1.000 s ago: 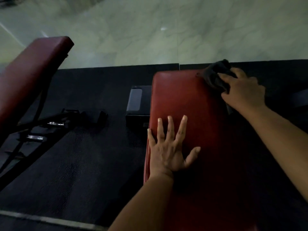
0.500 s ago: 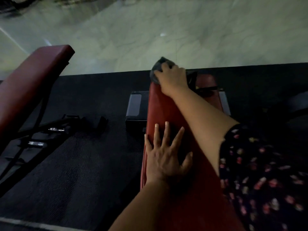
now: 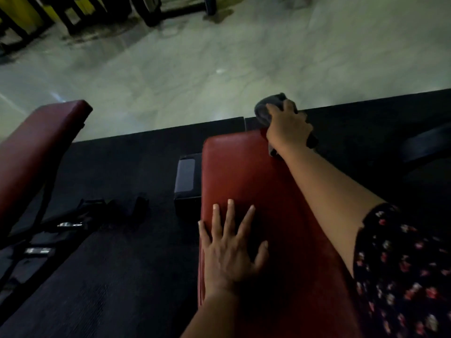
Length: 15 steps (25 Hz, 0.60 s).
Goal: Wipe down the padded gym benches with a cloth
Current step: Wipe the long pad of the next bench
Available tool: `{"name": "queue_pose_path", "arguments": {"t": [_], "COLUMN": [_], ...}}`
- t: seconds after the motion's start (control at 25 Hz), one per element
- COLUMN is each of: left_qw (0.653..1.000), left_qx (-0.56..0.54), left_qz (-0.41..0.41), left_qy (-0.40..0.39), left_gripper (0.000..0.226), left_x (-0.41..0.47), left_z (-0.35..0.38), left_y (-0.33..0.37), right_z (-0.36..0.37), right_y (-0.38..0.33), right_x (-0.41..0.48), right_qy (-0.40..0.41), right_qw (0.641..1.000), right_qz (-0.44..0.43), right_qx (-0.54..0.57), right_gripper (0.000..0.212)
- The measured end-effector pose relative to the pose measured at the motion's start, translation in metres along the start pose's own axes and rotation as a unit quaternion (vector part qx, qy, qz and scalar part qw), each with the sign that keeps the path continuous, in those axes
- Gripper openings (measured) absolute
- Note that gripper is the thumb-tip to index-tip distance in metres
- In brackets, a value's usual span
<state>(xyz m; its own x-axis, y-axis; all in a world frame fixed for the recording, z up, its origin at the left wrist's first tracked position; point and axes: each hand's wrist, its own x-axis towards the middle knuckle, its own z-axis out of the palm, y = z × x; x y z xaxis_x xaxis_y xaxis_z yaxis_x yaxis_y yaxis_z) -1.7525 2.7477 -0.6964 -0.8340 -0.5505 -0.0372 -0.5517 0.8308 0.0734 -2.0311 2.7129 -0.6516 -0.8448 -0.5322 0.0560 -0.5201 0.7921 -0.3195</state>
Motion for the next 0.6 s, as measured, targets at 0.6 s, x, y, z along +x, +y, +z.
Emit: {"name": "queue_pose_path", "arguments": {"t": [0.6], "left_qw": [0.997], "left_qx": [-0.038], "left_qz": [-0.016], "left_qy": [-0.068], "left_gripper": [0.085], "left_x": [0.001], "left_z": [-0.014], "left_y": [0.003], "right_z": [-0.008], "right_y": [0.052], "right_x": [-0.044], "right_qy": [-0.036], "right_qw": [0.984], "right_qz": [0.107], "right_qx": [0.134], "right_gripper": [0.053]}}
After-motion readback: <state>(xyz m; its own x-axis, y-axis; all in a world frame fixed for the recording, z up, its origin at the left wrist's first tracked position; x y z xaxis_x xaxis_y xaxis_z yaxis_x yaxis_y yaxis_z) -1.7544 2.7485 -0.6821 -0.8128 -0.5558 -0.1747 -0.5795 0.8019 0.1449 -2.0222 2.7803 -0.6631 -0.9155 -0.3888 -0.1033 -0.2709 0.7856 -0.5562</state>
